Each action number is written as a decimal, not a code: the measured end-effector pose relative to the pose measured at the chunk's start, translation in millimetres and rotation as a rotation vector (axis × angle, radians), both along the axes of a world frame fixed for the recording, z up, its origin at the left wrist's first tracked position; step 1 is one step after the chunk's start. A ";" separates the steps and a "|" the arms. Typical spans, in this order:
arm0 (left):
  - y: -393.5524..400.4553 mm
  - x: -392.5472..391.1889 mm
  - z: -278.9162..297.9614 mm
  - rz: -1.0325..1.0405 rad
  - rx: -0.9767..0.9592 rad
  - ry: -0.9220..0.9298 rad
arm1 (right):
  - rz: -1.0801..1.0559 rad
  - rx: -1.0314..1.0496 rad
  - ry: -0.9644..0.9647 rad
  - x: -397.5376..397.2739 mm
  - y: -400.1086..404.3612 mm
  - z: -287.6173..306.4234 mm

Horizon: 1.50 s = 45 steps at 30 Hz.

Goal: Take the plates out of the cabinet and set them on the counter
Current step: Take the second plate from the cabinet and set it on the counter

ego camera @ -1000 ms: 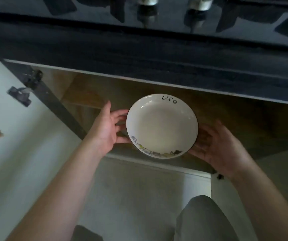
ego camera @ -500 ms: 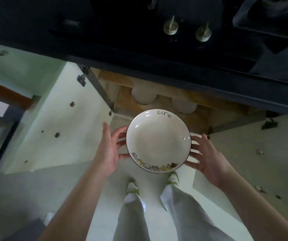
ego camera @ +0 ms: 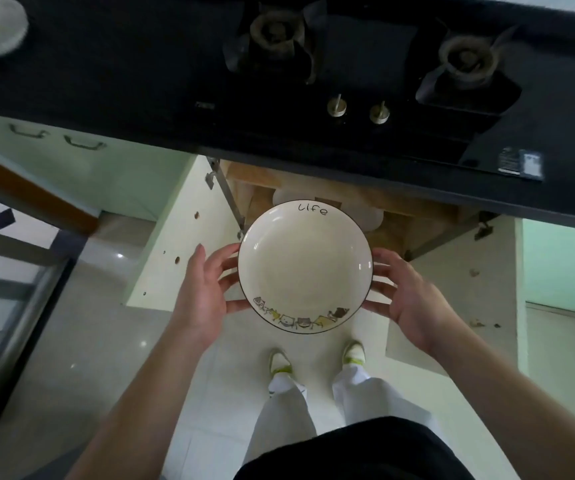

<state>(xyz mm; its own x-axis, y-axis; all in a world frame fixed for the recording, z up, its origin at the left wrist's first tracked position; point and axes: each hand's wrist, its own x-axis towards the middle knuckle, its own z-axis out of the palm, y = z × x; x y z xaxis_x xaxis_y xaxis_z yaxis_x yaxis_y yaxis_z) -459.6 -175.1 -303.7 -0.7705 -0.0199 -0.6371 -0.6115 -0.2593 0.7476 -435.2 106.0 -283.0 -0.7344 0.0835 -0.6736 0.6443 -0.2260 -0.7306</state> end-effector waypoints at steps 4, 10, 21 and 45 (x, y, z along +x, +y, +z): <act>-15.1 18.7 33.9 -0.020 0.000 0.086 | 0.023 -0.060 0.040 12.3 -6.5 32.7; -7.4 61.7 73.1 -0.035 0.010 0.208 | 0.083 -0.100 0.069 37.3 11.7 61.7; 75.7 139.0 100.8 0.076 0.027 0.226 | 0.226 -0.167 0.162 95.8 97.9 93.8; -140.1 341.1 129.0 0.617 -0.100 0.132 | 0.703 -0.070 0.140 153.6 -181.9 105.5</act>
<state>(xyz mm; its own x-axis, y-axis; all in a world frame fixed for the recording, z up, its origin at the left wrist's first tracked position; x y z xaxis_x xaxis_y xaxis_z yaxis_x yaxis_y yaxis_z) -118.5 -315.2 -174.7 -0.6701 -0.5394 -0.5099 -0.2736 -0.4591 0.8452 -281.6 -75.9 -177.5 -0.6781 -0.4807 -0.5560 0.5561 0.1591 -0.8157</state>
